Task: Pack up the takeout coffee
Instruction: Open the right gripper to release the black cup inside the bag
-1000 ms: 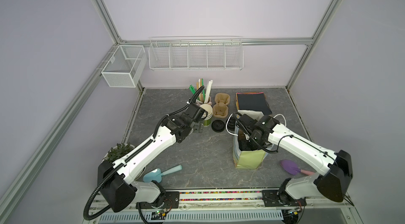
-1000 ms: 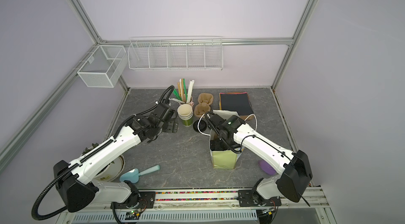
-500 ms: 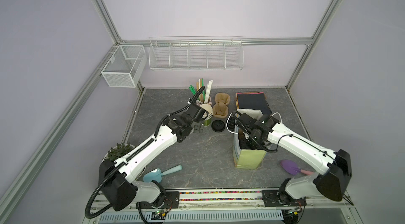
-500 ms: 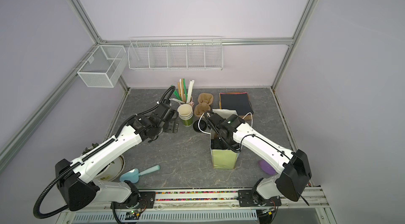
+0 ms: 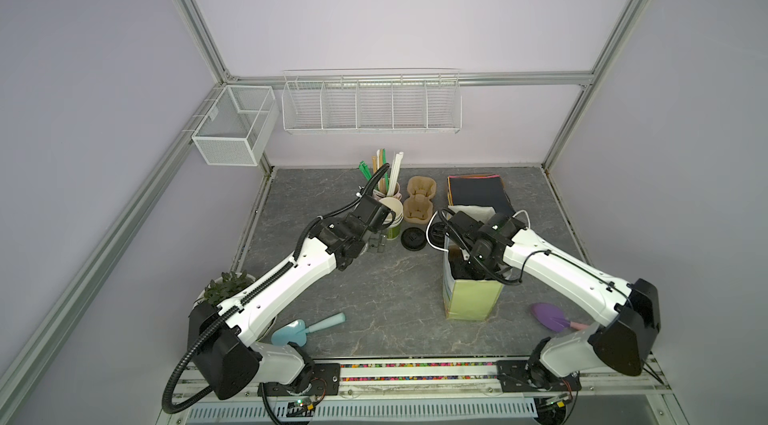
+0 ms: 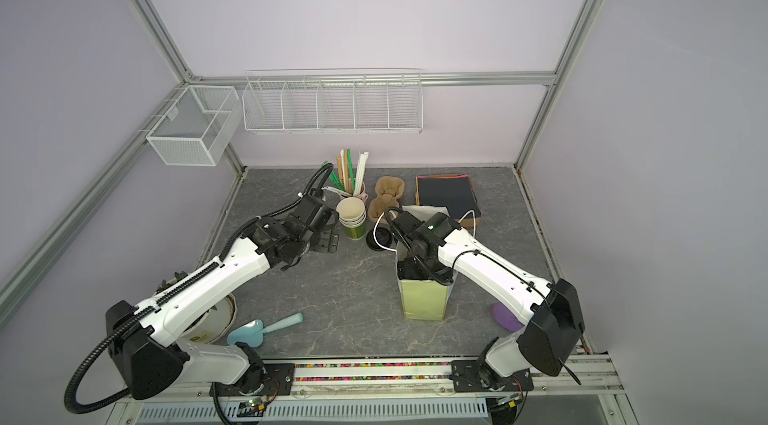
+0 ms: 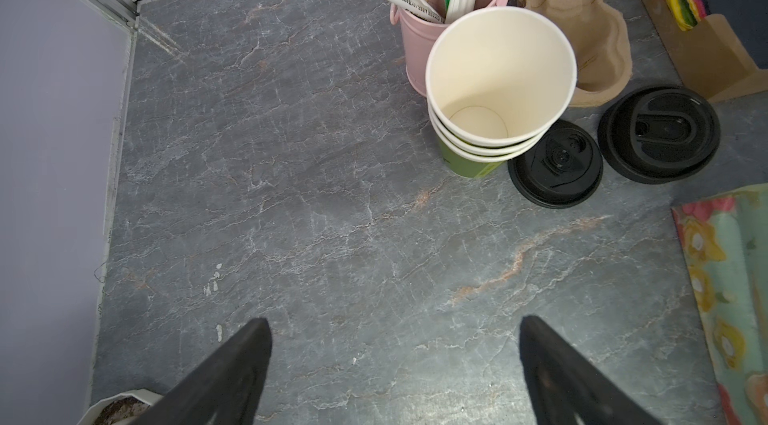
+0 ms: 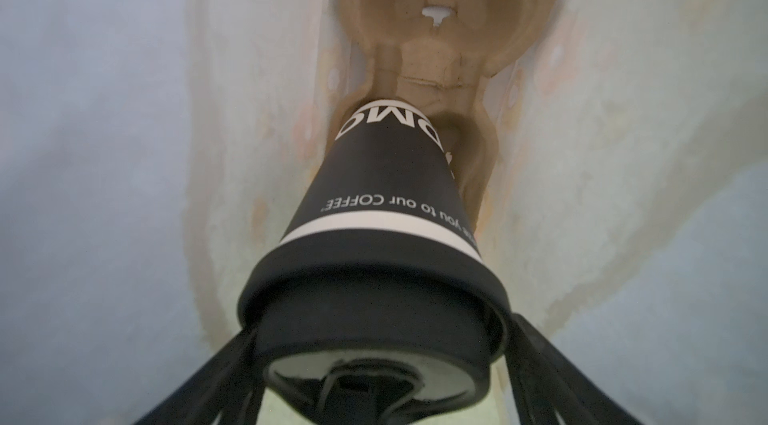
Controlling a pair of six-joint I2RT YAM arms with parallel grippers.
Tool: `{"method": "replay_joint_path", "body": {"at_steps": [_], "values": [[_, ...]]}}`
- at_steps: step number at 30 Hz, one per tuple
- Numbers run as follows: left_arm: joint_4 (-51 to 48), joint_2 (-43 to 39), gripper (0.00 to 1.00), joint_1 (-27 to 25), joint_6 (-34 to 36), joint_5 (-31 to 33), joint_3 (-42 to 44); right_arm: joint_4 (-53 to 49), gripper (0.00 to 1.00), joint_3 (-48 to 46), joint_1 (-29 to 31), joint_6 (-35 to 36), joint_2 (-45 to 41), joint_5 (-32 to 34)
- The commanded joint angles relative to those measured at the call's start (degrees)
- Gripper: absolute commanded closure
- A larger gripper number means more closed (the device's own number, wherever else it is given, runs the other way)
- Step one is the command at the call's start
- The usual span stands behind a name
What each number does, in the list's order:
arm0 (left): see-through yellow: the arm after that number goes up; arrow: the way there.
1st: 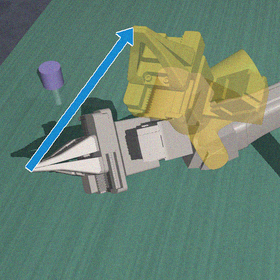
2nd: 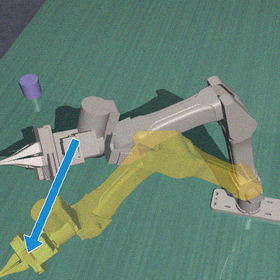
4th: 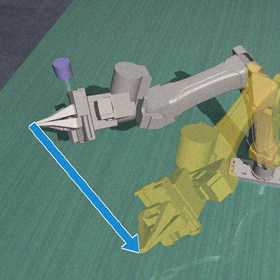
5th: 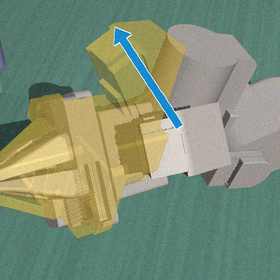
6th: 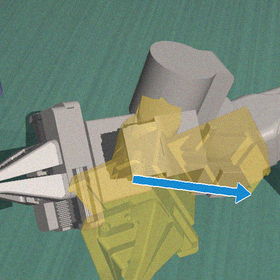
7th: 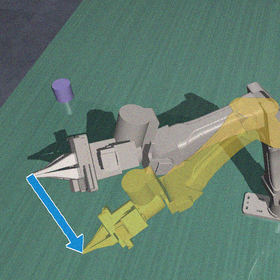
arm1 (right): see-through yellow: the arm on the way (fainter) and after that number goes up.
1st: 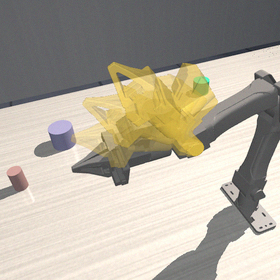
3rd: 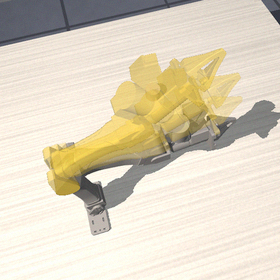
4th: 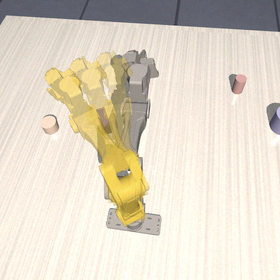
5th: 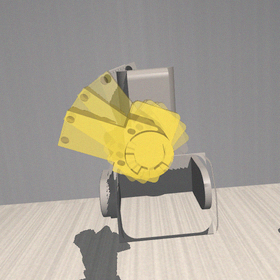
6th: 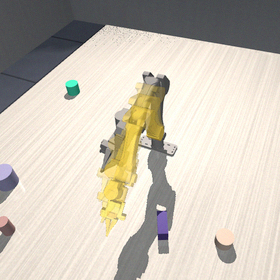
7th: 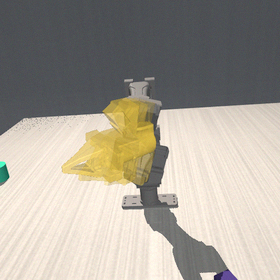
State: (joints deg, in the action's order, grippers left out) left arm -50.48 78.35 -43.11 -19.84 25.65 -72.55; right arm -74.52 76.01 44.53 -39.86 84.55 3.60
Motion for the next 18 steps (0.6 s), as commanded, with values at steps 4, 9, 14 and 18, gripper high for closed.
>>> {"method": "replay_joint_path", "body": {"at_steps": [4, 9, 14, 18], "values": [[-0.3, -1.3, 0.06, 0.2, 0.8, -1.6, -1.5, -0.6, 0.12, 1.7, -0.8, 1.1, 1.7, 1.1], [1.6, -3.7, 0.06, 0.1, 0.7, -3.7, -0.9, -1.0, 0.11, 3.3, -1.3, 1.9, 2.4, 1.3], [2.5, -4.7, 0.06, -0.2, 0.7, -4.1, -0.4, -1.1, 0.11, 4.3, -2.6, 3.1, 3.0, 1.0], [3.0, -4.5, 0.06, -1.0, 1.0, -5.4, -0.5, -0.8, 0.11, 5.3, -3.8, 4.4, 3.4, 0.5]]}}
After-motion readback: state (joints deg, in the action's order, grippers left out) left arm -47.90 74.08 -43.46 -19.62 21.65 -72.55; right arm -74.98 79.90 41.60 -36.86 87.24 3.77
